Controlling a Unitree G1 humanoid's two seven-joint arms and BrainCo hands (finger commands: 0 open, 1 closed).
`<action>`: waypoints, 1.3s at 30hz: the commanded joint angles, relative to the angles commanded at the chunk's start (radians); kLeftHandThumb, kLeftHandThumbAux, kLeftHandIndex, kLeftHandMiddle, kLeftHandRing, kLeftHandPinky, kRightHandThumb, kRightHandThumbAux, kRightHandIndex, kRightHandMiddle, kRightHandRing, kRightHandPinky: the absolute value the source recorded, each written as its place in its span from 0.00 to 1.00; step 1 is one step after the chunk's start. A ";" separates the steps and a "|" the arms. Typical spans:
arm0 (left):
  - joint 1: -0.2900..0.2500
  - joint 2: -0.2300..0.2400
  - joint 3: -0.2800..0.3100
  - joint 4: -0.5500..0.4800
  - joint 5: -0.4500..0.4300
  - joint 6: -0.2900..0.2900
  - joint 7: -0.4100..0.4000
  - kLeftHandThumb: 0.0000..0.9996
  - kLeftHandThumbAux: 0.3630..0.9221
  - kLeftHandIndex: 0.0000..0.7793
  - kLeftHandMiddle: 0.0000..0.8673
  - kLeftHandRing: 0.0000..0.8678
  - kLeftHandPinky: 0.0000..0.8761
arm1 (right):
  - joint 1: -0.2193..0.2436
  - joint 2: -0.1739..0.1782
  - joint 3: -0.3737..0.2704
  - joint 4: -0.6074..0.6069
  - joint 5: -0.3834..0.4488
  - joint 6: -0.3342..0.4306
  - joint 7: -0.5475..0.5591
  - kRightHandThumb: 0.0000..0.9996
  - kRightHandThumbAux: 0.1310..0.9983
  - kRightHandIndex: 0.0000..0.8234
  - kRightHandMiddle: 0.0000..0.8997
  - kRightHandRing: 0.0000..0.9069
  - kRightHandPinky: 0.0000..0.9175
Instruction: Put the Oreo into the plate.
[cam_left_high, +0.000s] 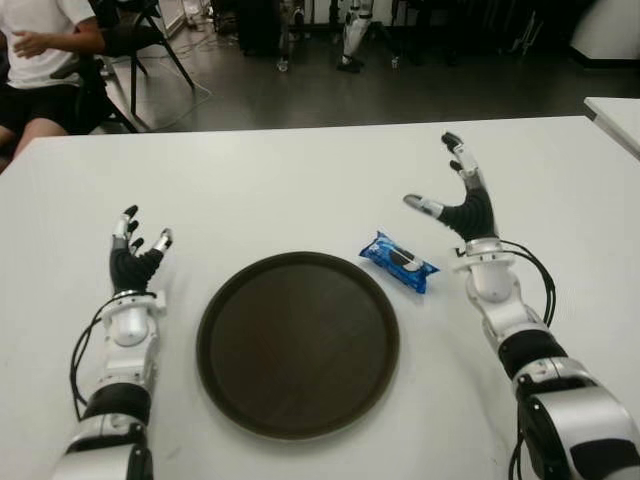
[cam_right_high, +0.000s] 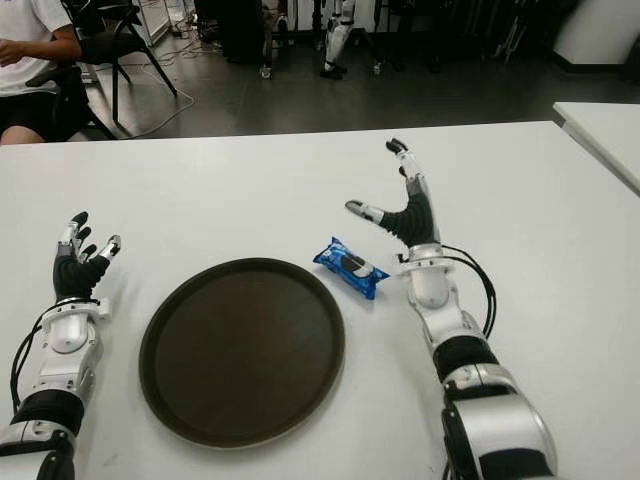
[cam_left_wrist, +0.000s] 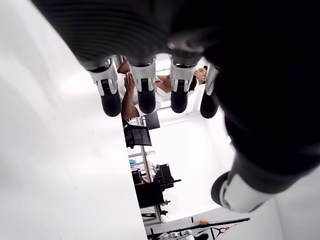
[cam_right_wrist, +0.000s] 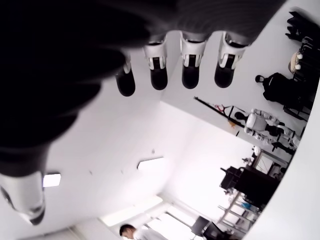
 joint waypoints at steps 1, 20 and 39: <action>0.000 -0.001 0.000 -0.001 -0.001 0.001 -0.001 0.01 0.69 0.04 0.05 0.02 0.02 | 0.003 -0.002 0.003 -0.009 -0.003 0.010 0.003 0.00 0.52 0.00 0.00 0.00 0.00; -0.002 -0.007 -0.006 -0.010 -0.001 0.009 -0.001 0.02 0.67 0.03 0.04 0.01 0.01 | 0.088 -0.021 0.096 -0.355 -0.159 0.372 0.034 0.00 0.48 0.00 0.00 0.00 0.00; 0.008 -0.009 -0.019 -0.035 0.022 0.026 0.024 0.00 0.68 0.04 0.04 0.02 0.01 | 0.103 -0.058 0.259 -0.664 -0.394 0.829 0.279 0.00 0.42 0.00 0.00 0.00 0.00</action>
